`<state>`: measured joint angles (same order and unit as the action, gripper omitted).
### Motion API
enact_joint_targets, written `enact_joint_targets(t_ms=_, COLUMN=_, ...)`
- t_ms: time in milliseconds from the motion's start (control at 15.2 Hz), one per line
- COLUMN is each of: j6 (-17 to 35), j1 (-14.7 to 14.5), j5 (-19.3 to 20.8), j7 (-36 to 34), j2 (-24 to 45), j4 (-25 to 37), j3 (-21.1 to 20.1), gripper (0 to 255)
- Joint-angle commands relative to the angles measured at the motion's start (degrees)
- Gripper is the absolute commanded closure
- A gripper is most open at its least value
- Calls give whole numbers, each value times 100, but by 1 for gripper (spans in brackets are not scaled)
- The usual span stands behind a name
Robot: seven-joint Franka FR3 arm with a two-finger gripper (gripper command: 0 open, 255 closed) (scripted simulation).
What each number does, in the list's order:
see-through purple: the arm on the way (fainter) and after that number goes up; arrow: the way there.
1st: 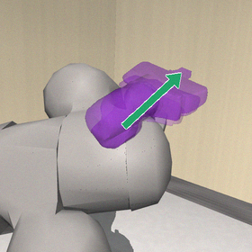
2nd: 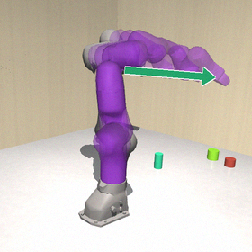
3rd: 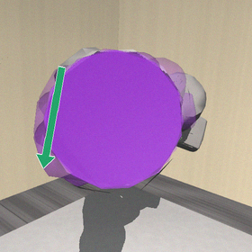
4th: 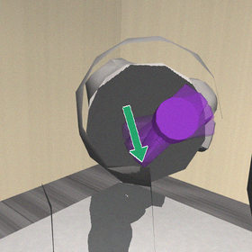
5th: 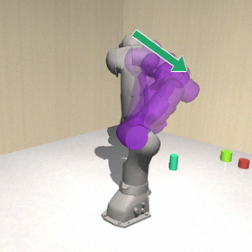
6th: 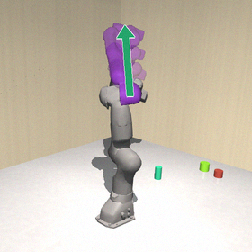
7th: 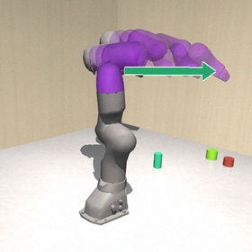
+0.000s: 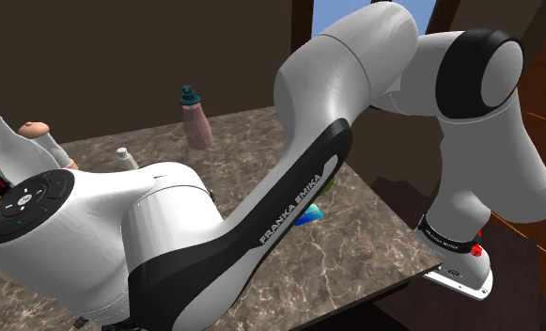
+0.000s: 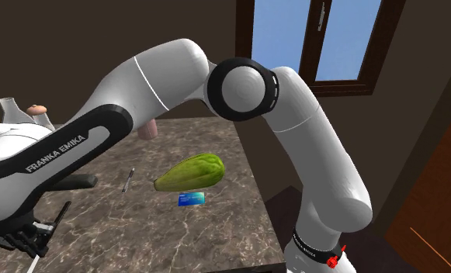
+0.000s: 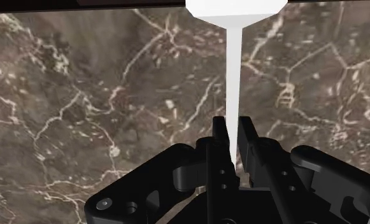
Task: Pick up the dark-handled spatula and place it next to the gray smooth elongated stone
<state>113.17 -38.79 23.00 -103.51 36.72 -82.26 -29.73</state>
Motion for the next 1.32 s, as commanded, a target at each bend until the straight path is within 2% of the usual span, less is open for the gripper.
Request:
enact_joint_targets(t_ms=0, j6=1, j1=0, j5=0, j7=0, j2=1, j4=0, j3=0, gripper=255)
enact_joint_targets(t_ms=66, j6=0, j1=0, j5=0, j7=0, j2=0, j4=0, j3=0, gripper=255)
enact_joint_targets(t_ms=132, j6=0, j1=0, j5=0, j7=0, j2=0, j4=0, j3=0, gripper=0)
enact_joint_targets(t_ms=462, j6=0, j1=0, j5=0, j7=0, j2=0, j4=0, j3=0, gripper=0)
enact_joint_targets(t_ms=726, j6=-586, j1=-36, j5=-137, j7=99, j2=-211, j4=406, j3=-89, gripper=0)
enact_joint_targets(t_ms=1254, j6=-586, j1=-36, j5=-137, j7=99, j2=-211, j4=406, j3=-89, gripper=0)
